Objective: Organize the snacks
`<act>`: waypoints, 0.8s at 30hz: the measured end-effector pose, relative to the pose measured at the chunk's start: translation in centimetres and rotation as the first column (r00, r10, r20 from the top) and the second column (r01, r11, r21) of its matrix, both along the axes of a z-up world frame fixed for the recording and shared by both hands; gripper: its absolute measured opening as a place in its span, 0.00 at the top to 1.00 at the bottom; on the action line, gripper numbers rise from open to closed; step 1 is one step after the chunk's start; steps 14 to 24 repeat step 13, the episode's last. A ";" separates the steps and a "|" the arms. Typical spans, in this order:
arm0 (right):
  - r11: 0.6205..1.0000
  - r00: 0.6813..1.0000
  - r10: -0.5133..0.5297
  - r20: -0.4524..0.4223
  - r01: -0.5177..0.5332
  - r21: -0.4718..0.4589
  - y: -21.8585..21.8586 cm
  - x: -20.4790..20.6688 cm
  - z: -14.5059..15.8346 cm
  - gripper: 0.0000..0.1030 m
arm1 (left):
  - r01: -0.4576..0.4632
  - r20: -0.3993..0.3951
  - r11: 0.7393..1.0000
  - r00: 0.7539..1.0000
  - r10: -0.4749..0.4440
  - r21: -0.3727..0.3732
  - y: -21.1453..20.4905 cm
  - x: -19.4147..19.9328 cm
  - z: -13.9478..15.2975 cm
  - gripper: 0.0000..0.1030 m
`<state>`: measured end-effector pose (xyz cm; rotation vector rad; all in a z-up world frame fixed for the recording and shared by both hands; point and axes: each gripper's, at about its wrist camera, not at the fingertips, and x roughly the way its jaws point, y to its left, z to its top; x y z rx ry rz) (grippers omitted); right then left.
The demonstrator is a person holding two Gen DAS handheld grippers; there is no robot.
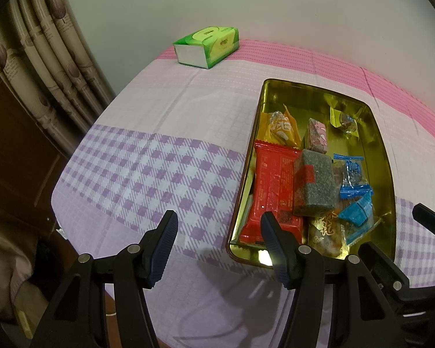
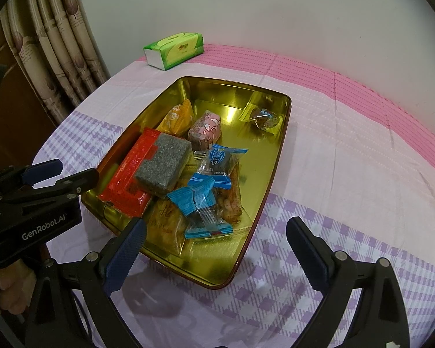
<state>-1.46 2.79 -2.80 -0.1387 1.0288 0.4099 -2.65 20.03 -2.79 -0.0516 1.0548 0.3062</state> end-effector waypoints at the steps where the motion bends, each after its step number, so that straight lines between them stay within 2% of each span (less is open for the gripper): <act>1: 1.000 1.000 0.000 0.001 0.000 -0.001 0.0 0.0 0.0 0.07 | 0.002 0.001 1.000 1.000 -0.002 -0.002 0.0 0.0 0.0 0.42; 24: 1.000 1.000 0.003 0.002 -0.003 0.001 0.0 -0.1 -0.1 0.07 | -0.001 -0.005 1.000 1.000 0.001 -0.016 0.1 0.1 0.0 0.40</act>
